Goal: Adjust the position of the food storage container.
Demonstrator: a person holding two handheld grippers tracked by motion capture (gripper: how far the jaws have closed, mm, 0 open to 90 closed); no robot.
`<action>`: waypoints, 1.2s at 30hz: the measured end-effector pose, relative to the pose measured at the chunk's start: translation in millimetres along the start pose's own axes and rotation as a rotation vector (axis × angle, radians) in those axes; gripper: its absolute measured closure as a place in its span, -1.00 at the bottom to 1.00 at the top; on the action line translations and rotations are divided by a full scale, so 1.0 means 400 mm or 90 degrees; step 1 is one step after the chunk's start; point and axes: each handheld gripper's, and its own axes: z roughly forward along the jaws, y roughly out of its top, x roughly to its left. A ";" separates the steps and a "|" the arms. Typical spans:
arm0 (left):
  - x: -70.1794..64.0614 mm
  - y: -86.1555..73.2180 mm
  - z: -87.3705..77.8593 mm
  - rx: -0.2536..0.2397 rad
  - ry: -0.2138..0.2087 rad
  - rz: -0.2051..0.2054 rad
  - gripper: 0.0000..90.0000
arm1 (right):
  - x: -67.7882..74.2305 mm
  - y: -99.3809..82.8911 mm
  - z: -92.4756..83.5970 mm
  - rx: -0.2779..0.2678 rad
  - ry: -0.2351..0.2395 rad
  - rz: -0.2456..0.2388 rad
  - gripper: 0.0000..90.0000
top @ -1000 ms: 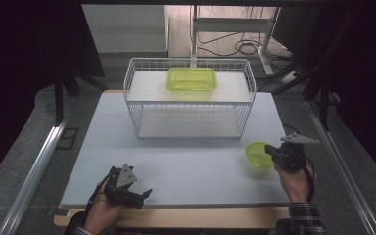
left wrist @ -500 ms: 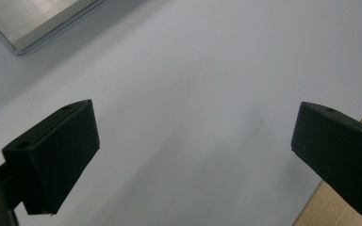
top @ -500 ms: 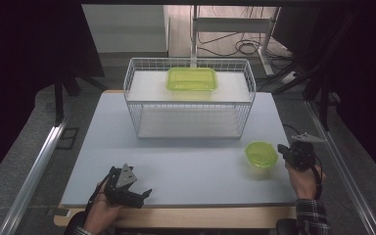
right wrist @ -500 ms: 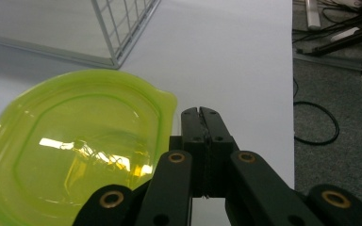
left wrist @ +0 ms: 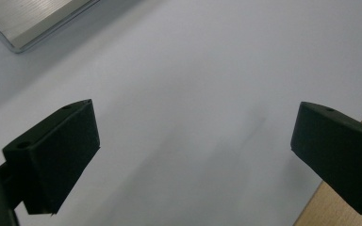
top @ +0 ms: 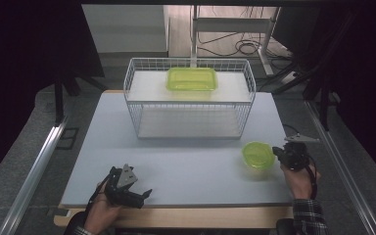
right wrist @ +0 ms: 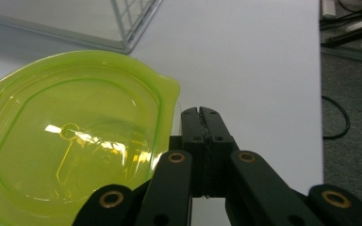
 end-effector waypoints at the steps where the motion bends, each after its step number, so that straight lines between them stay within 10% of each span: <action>1: 0.000 0.000 0.000 0.000 0.000 0.000 -0.97 | 0.010 0.000 0.002 0.003 0.007 0.000 0.99; 36: -0.002 -0.001 0.001 0.006 0.004 0.008 -0.97 | 0.186 0.000 0.010 0.031 0.121 -0.045 0.99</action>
